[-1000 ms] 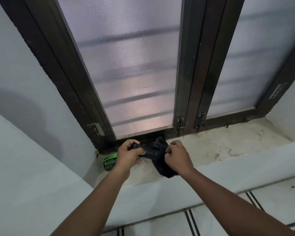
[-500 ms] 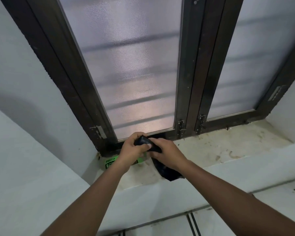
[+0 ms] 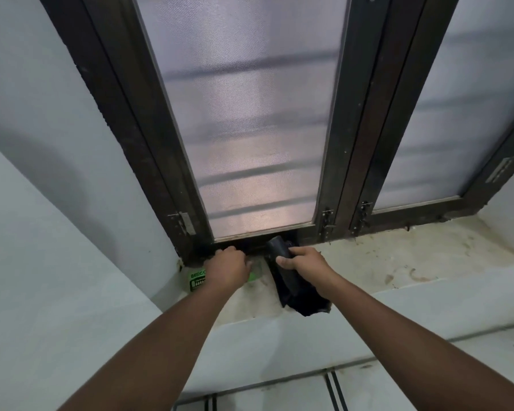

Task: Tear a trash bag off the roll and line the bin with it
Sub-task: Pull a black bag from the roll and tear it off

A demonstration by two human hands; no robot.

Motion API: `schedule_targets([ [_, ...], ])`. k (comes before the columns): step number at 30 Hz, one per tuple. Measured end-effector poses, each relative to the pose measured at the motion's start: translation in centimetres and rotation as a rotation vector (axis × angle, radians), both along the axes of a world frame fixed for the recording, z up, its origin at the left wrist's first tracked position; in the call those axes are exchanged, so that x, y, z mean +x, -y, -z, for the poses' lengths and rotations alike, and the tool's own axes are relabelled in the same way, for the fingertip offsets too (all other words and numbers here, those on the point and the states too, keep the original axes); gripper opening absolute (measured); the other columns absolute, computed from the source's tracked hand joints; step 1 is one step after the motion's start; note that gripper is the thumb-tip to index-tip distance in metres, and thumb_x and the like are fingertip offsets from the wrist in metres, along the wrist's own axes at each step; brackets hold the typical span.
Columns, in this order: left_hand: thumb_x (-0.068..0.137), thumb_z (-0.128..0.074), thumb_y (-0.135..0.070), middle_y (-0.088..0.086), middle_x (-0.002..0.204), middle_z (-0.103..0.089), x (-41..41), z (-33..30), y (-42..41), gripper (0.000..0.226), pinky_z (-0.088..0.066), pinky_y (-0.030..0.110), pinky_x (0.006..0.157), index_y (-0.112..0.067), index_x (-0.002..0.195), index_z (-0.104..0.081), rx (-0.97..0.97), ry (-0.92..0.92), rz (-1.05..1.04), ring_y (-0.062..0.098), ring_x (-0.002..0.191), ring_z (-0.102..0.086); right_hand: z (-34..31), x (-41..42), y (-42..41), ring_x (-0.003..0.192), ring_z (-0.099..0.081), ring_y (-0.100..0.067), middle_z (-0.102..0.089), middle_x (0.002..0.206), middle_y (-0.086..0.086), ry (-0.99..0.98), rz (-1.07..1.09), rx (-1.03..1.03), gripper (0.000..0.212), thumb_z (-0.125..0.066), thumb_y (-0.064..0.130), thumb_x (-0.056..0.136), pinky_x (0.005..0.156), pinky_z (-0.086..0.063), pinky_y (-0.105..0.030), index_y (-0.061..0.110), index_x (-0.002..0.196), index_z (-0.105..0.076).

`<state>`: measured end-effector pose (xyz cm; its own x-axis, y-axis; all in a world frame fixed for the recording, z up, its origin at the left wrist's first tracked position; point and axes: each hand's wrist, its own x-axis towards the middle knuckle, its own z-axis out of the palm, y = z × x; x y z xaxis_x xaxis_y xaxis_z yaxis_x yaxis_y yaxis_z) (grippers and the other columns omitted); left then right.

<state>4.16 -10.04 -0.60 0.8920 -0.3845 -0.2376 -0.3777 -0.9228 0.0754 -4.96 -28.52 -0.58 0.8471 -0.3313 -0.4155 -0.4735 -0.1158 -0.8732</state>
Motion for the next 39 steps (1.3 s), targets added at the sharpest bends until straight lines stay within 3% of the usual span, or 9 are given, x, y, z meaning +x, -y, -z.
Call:
schedule_targets([
  [6,0.09,-0.067,-0.048,-0.005,0.08,-0.065,-0.7,-1.3,-0.9,0.031,-0.034,0.025,0.051,-0.021,0.074,-0.07,-0.224,0.168,-0.136,0.014,0.065,-0.056,-0.8,0.5,0.4,0.109,-0.066,-0.03,-0.07,0.12,-0.009,-0.085,0.049,0.17,0.041,-0.075,0.036,0.092,0.105,-0.049,-0.047,0.009,0.122,-0.065],
  [10,0.077,-0.078,-0.045,-0.015,0.074,-0.069,-0.9,-2.0,-1.3,0.019,-0.05,0.025,0.062,-0.027,0.077,-0.076,-0.608,0.156,-0.375,0.009,0.07,-0.065,-0.7,0.6,1.1,0.121,-0.064,-0.037,-0.071,0.129,-0.01,-0.098,0.017,0.218,0.067,-0.081,0.051,0.073,0.112,-0.046,-0.057,0.014,0.127,-0.069],
  [14,0.082,-0.08,-0.021,-0.009,0.094,-0.076,-1.4,-2.4,-1.0,0.016,-0.05,0.008,0.065,-0.025,0.097,-0.082,-1.022,0.003,-0.443,0.005,0.078,-0.07,-2.2,0.1,1.3,0.107,-0.072,-0.04,-0.079,0.11,-0.016,-0.101,0.028,0.337,0.032,-0.071,0.031,0.093,0.105,-0.053,-0.054,0.007,0.113,-0.078],
  [17,0.089,-0.077,-0.015,-0.01,0.102,-0.079,-2.2,-2.3,-0.3,0.018,-0.057,0.012,0.077,-0.026,0.101,-0.084,-1.223,-0.01,-0.473,-0.001,0.082,-0.071,-2.5,0.1,1.4,0.101,-0.071,-0.04,-0.078,0.107,-0.019,-0.099,0.05,0.399,0.038,-0.068,0.029,0.093,0.099,-0.055,-0.051,0.001,0.117,-0.076],
  [19,0.091,-0.072,-0.014,-0.011,0.103,-0.079,-2.8,-2.2,0.1,0.018,-0.058,0.019,0.086,-0.026,0.096,-0.084,-1.23,0.046,-0.445,-0.004,0.088,-0.071,-2.3,0.1,1.4,0.093,-0.07,-0.037,-0.076,0.103,-0.019,-0.124,0.062,0.396,0.044,-0.068,0.031,0.09,0.089,-0.056,-0.046,0.001,0.121,-0.074],
  [23,0.085,-0.078,-0.031,-0.016,0.11,-0.07,-3.9,-1.1,0.6,0.011,-0.051,0.012,0.083,-0.034,0.095,-0.082,-1.1,-0.016,-0.296,-0.003,0.093,-0.068,-2.8,-0.6,1.2,0.086,-0.069,-0.034,-0.076,0.094,-0.016,-0.162,0.07,0.371,0.036,-0.065,0.025,0.096,0.081,-0.056,-0.041,-0.003,0.117,-0.072],
  [27,0.074,-0.091,-0.032,-0.015,0.124,-0.057,-4.3,0.3,0.3,0.051,-0.054,0.032,0.098,-0.027,0.123,-0.076,-1.022,-0.051,-0.214,0.01,0.111,-0.064,-4.2,-0.7,2.0,0.08,-0.07,-0.027,-0.076,0.096,-0.013,-0.072,0.041,0.168,0.017,-0.066,0.024,0.099,0.072,-0.055,-0.035,0.008,0.097,-0.071],
  [31,0.071,-0.091,-0.031,-0.018,0.121,-0.059,-4.6,0.3,0.8,0.054,-0.057,0.034,0.096,-0.03,0.123,-0.075,-1.046,-0.069,-0.207,0.009,0.108,-0.065,-5.9,0.0,2.5,0.092,-0.077,-0.038,-0.079,0.103,-0.017,0.077,-0.004,-0.013,0.019,-0.075,0.021,0.093,0.089,-0.059,-0.049,0.012,0.109,-0.075],
  [39,0.073,-0.086,-0.056,-0.012,0.108,-0.07,-5.4,0.0,2.7,0.036,-0.059,0.03,0.086,-0.035,0.099,-0.073,-1.199,-0.094,-0.394,0.008,0.097,-0.069,-9.6,0.7,0.6,0.107,-0.063,-0.021,-0.064,0.114,-0.001,0.27,-0.319,-0.425,0.035,-0.076,0.036,0.089,0.098,-0.05,-0.039,0.027,0.122,-0.073],
])
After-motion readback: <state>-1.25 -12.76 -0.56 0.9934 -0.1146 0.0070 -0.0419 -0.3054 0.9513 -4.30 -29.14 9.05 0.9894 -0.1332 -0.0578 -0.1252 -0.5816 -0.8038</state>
